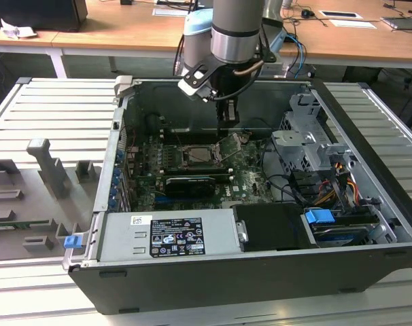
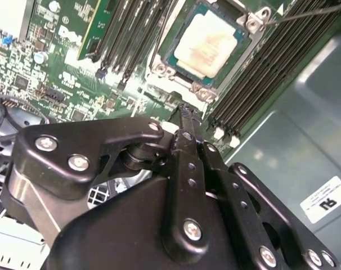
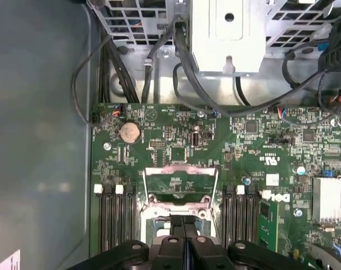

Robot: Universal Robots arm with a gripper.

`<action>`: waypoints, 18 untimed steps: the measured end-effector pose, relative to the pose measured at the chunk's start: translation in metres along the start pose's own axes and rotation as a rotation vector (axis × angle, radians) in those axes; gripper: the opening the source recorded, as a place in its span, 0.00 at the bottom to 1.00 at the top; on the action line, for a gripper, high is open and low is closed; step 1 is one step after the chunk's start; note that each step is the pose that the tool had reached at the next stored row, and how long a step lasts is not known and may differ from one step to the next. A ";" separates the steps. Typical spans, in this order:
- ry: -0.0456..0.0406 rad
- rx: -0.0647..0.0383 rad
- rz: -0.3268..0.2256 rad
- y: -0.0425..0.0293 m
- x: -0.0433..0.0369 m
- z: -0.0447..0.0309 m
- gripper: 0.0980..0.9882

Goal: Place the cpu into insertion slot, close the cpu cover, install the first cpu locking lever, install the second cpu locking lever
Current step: 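Close the cpu cover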

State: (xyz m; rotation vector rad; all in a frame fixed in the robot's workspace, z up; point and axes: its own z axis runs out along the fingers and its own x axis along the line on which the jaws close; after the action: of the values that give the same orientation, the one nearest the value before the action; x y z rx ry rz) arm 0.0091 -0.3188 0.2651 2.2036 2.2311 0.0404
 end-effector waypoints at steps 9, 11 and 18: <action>0.0000 0.000 0.000 0.0108 -0.0001 0.0011 0.01; -0.0001 0.000 0.000 0.0125 -0.0002 0.0011 0.01; 0.0000 0.000 0.000 0.0207 -0.0003 0.0013 0.01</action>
State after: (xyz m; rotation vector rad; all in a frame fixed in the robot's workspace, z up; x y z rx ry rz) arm 0.0298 -0.3188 0.2642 2.2034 2.2314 0.0402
